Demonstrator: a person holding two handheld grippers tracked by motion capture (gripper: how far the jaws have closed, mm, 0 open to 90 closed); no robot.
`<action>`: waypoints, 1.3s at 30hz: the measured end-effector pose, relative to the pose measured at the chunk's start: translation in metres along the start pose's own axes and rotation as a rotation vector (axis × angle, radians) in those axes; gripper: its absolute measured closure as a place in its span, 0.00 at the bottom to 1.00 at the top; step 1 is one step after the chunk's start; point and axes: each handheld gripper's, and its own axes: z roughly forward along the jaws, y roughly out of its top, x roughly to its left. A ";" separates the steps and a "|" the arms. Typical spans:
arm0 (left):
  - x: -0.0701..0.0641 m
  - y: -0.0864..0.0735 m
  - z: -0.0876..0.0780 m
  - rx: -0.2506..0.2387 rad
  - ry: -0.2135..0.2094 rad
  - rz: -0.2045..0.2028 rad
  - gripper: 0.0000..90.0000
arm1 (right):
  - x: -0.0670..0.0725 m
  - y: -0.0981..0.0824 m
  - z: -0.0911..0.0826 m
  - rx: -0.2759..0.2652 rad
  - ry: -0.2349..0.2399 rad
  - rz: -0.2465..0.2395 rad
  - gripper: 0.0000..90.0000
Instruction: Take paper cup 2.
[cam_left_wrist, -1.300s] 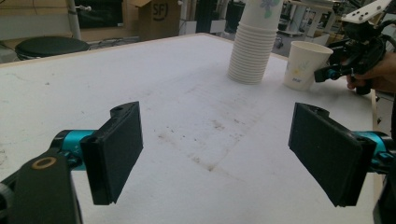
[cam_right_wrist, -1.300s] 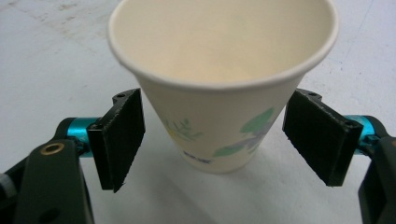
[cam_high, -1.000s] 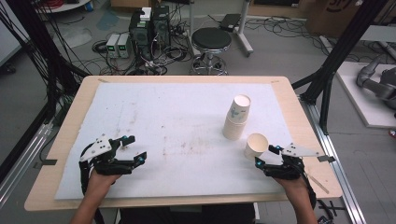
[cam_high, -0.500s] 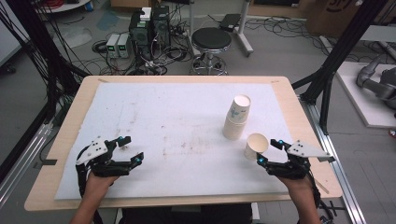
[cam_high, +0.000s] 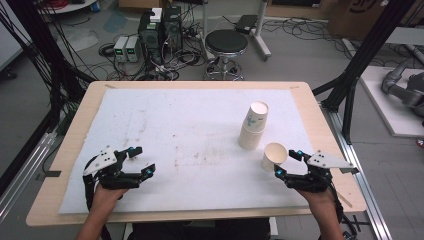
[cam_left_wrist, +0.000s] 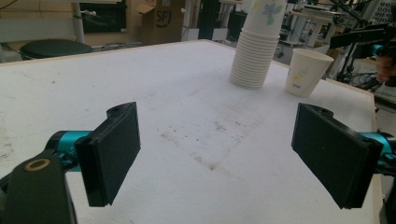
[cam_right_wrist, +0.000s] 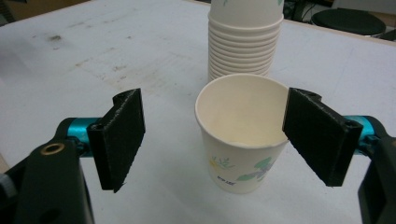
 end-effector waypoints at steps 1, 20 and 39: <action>0.000 0.000 0.000 0.002 -0.003 -0.002 0.17 | 0.000 0.000 0.000 -0.003 -0.001 0.001 0.24; -0.003 -0.002 -0.003 0.014 -0.006 -0.004 0.17 | 0.001 0.005 -0.001 -0.051 0.051 0.007 0.24; -0.004 -0.004 0.004 0.020 -0.046 -0.017 0.17 | -0.008 0.070 0.021 -0.033 0.058 -0.007 0.22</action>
